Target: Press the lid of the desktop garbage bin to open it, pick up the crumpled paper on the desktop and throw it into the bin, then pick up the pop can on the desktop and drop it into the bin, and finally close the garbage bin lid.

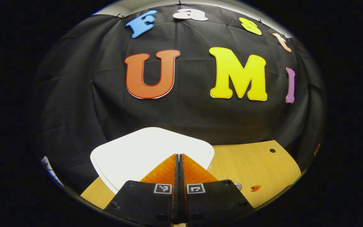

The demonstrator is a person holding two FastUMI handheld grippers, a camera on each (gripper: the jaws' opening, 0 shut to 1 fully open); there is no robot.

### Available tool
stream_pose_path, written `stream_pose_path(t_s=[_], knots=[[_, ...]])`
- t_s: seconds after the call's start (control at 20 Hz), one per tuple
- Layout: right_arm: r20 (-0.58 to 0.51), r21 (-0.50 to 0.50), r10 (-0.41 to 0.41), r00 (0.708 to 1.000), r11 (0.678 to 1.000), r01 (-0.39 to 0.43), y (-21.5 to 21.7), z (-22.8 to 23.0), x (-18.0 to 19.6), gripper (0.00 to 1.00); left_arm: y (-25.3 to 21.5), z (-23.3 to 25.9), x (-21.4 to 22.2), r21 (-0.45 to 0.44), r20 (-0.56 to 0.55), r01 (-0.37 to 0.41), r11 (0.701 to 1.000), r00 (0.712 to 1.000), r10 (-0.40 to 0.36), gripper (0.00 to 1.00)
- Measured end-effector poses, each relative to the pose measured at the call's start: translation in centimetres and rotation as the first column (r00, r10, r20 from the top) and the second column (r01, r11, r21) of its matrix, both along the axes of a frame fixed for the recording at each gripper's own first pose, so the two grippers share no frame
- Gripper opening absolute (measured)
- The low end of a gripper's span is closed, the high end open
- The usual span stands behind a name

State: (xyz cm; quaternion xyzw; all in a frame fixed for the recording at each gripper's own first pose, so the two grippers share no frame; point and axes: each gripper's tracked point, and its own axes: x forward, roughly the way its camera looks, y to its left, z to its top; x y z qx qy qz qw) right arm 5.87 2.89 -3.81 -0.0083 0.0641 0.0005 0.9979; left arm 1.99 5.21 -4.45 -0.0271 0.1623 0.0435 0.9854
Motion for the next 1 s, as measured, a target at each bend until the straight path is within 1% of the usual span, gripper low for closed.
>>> stream_pose_path(t_s=[0.1, 0.25, 0.45, 0.55, 0.75, 0.85, 1.0], knots=[[0.004, -0.009, 0.014, 1.0, 1.0, -0.014, 0.2, -0.1, 0.2, 0.97, -0.2, 0.2, 0.3, 0.005, 0.013, -0.012, 1.0, 1.0, 0.012, 0.03], [0.008, -0.007, 0.019, 1.0, 1.0, -0.019, 0.5, -0.1, -0.1, 0.97, 0.7, 1.1, 0.5, 0.064, 0.045, -0.024, 0.998, 0.999, 0.021, 0.02], [0.029, -0.03, -0.002, 1.0, 1.0, 0.003, 0.5, 0.3, 0.1, 0.97, 1.3, 3.1, 0.5, 0.11, 0.115, -0.039, 0.993, 0.993, 0.026, 0.03], [0.032, -0.028, -0.009, 0.999, 1.0, 0.01, 0.7, 0.4, 0.4, 0.97, 1.2, 4.4, -0.1, 0.112, 0.139, -0.036, 0.993, 0.99, 0.02, 0.03], [0.038, -0.025, -0.013, 0.999, 1.0, 0.014, 1.4, 0.5, 0.6, 0.97, 1.8, 6.4, -1.4, 0.126, 0.181, -0.057, 0.99, 0.983, 0.033, 0.03], [0.042, -0.028, -0.016, 0.999, 0.999, 0.017, 1.7, 0.5, 0.6, 0.97, 1.4, 7.3, -2.0, 0.119, 0.205, -0.052, 0.992, 0.979, 0.026, 0.03], [0.028, -0.024, -0.02, 0.999, 1.0, 0.02, 1.9, -0.1, 0.6, 0.97, 0.6, 7.5, -3.4, 0.101, 0.206, -0.034, 0.994, 0.978, 0.013, 0.03]])
